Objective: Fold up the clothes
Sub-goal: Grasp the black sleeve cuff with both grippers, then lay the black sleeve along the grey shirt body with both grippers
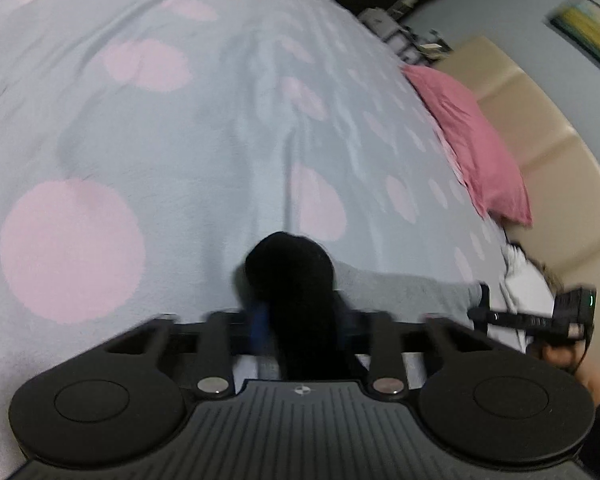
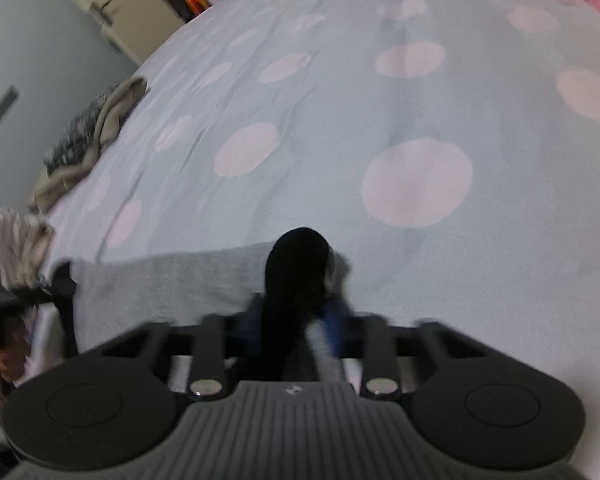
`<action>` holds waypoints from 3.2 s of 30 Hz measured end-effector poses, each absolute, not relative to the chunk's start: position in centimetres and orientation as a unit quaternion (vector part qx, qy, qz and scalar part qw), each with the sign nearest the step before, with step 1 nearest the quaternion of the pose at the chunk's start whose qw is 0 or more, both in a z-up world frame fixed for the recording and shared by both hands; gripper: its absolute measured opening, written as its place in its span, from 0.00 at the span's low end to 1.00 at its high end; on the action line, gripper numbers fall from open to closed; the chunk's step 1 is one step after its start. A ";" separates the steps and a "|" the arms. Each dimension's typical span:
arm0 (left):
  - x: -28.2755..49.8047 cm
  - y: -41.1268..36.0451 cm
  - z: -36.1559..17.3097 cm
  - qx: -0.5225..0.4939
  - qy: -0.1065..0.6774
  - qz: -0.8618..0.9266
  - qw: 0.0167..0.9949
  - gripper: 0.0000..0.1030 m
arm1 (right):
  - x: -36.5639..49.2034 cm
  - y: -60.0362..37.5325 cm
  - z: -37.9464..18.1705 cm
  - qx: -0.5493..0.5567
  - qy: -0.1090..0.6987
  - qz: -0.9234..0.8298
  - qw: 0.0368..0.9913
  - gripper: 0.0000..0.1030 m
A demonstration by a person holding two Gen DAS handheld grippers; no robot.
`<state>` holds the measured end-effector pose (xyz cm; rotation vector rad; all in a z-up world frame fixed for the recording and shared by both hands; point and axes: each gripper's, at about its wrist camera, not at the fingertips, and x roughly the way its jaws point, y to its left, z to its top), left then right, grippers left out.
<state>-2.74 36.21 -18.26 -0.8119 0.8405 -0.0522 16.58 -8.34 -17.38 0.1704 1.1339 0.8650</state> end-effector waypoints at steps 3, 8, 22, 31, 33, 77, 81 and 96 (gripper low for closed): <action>-3.2 36.8 -18.4 -0.404 0.380 -0.030 0.832 0.17 | 16.6 -8.3 -17.1 0.087 0.506 0.410 0.753 0.21; -3.3 36.9 -17.2 -0.402 0.339 -0.040 0.849 0.15 | 17.0 -8.9 -16.3 0.125 0.478 0.431 0.755 0.19; 6.5 38.6 -13.6 -0.349 0.314 -0.021 0.883 0.16 | 24.5 -8.6 -12.5 0.214 0.405 0.415 0.786 0.18; 7.5 35.9 -14.5 -0.244 0.338 0.073 0.906 0.22 | 24.7 -6.0 -14.4 0.100 0.430 0.324 0.837 0.32; 6.1 35.5 -13.1 -0.224 0.321 0.090 0.916 0.23 | 23.2 -6.7 -12.8 0.081 0.402 0.338 0.847 0.34; 4.7 28.3 -15.7 -0.331 0.394 0.019 0.857 0.01 | 16.0 -3.9 -16.1 0.147 0.465 0.347 0.801 0.00; 4.1 28.3 -14.9 -0.332 0.380 0.002 0.863 0.00 | 16.0 -4.6 -14.7 0.157 0.447 0.351 0.808 0.00; 4.0 28.6 -14.4 -0.354 0.374 -0.006 0.857 0.00 | 15.8 -5.0 -16.7 0.194 0.494 0.281 0.800 0.29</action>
